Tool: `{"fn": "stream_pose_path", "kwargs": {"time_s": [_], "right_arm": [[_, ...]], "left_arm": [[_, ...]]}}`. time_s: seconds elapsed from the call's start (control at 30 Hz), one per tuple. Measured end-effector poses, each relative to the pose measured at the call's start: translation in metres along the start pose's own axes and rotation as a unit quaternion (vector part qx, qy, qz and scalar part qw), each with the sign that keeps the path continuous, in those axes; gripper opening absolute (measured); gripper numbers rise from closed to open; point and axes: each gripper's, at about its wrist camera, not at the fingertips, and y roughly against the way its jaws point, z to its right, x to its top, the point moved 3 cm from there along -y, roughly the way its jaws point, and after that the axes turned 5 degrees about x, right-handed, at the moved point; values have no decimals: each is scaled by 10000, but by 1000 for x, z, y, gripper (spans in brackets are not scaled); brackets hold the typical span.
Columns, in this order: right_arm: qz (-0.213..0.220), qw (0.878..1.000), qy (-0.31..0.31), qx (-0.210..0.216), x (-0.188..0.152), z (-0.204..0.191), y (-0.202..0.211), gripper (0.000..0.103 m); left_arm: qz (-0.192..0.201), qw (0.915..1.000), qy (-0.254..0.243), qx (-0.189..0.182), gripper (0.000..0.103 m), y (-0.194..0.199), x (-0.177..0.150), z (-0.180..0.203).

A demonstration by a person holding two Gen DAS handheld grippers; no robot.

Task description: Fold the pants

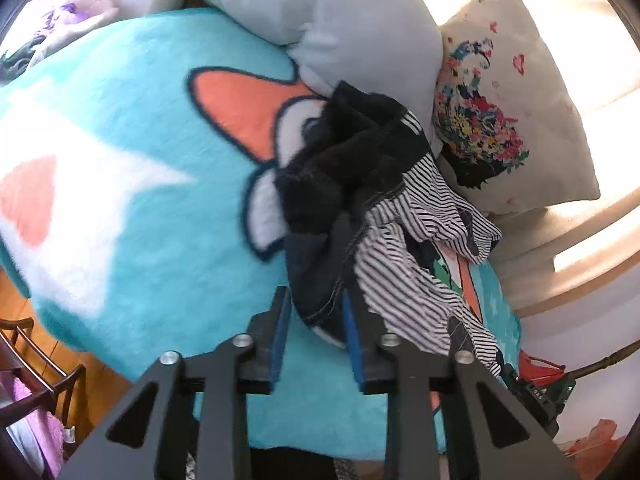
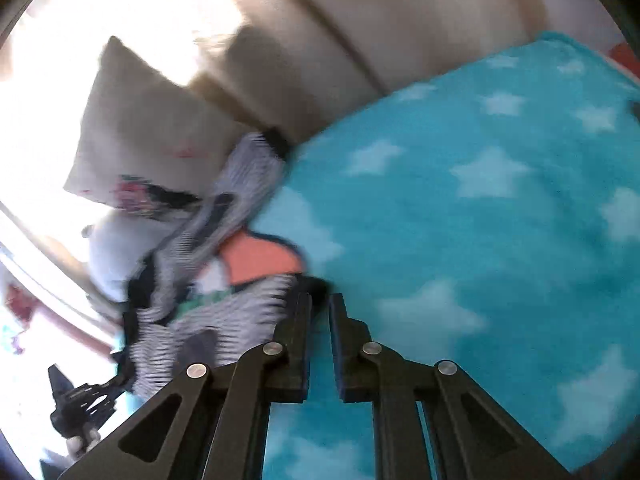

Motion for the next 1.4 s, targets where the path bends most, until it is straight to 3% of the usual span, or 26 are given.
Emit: {"fn": "stream_pose_path", "kwargs": {"time_s": [0.03,0.1,0.17,0.23,0.27,0.37,0.5,0.6,0.87,0.9,0.93,0.97,1.0,1.2,1.4], "right_arm": [[39,10000,35,-38,1,0,2,15],[157,9997,154,-92,9,-4,8,35],[213,9993,300,-49,20,-14,9,48],[142,9981,602,-52,36,-30,2,55],[90,9971,748,-40,44,-38,-4,57],[-105,9943,1056,8,75,-60,-38,61],[-442,9948,873,282,113,-69,-96,61],[-647,9951,707,251,136,-68,-141,61],[-906,9946,148,484,159,-60,-215,64],[-902,9939,33,638,161,-60,-218,53],[-939,9928,-57,745,161,-60,-219,40],[-965,9921,-130,796,161,-60,-220,18],[-929,9921,-166,825,160,-61,-216,18],[-638,9925,-124,1038,157,-78,-162,14],[-427,9894,-178,1375,144,-92,-78,14]], "left_arm": [[56,10000,-12,8,33,4,1,-1],[360,9992,-138,62,43,24,5,-3],[660,9972,-321,149,51,39,14,2],[870,9946,-531,176,67,47,28,15],[902,9937,-650,164,70,46,39,24],[752,9925,-955,118,73,29,65,48],[478,9895,-1364,100,74,-20,105,78],[287,9901,-1371,121,74,-55,131,87],[-235,9825,-1786,480,75,-122,155,108],[-361,9807,-1826,590,66,-130,156,110],[-434,9792,-1872,659,35,-135,156,112],[-497,9769,-1945,736,19,-137,155,113],[-548,9752,-1979,831,11,-139,154,114],[-337,9829,-1766,407,11,-103,146,115],[80,9819,-1893,23,11,-38,130,133]]}}
